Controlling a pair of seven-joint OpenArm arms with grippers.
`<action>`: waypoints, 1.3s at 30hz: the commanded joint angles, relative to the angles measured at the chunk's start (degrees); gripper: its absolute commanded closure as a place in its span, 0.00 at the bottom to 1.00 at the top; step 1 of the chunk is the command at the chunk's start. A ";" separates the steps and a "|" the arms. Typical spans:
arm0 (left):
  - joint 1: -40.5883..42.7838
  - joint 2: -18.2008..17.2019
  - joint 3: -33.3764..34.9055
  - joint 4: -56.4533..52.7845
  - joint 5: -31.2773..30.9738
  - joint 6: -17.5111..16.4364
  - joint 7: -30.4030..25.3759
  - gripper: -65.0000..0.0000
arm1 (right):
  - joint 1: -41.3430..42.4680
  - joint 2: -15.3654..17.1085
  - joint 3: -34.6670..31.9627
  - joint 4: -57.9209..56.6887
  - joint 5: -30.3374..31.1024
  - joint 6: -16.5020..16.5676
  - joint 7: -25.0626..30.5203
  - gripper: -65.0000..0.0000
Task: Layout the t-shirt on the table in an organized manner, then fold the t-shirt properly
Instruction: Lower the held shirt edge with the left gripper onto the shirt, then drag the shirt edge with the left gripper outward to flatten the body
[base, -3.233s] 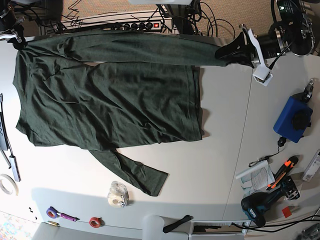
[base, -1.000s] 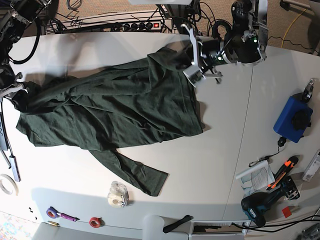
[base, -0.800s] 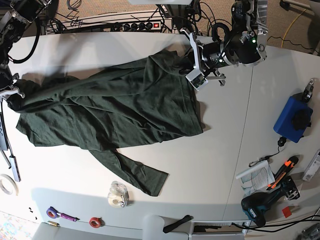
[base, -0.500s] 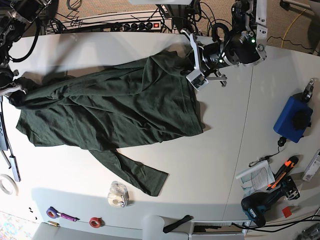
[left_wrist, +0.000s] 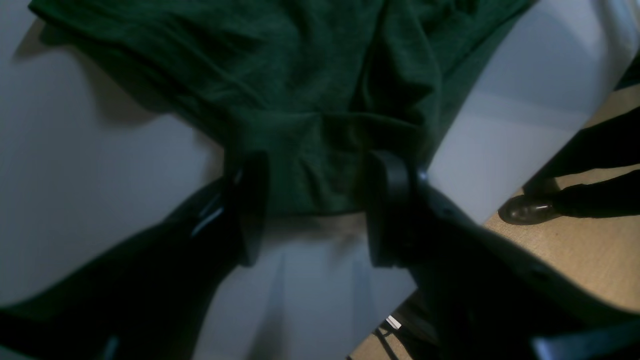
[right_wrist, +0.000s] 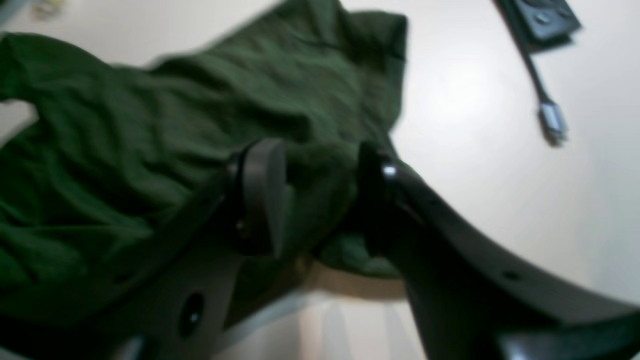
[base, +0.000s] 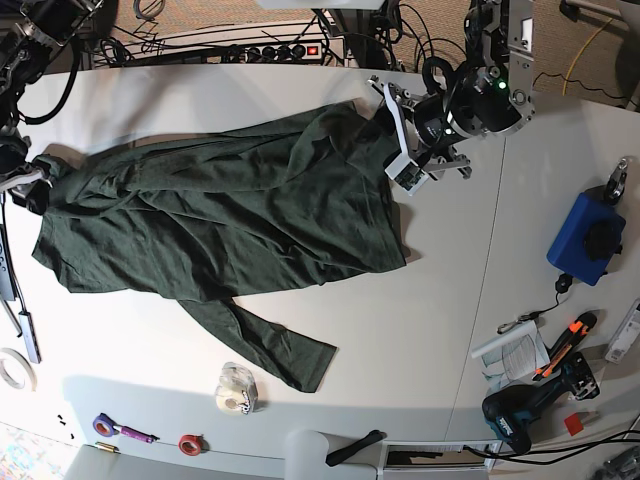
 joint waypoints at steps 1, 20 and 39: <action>-0.26 -0.76 -0.09 0.90 -0.42 -0.07 -1.81 0.51 | 0.46 1.75 0.50 0.81 1.16 0.15 1.51 0.60; -0.39 -2.78 7.67 0.96 -6.58 -13.54 -1.42 0.57 | -6.78 -3.41 19.61 0.55 15.85 -1.14 -1.84 0.60; -4.98 -12.41 25.94 0.94 15.23 -2.89 -7.76 0.56 | -1.42 -5.90 12.74 -15.80 14.60 -3.06 2.29 0.60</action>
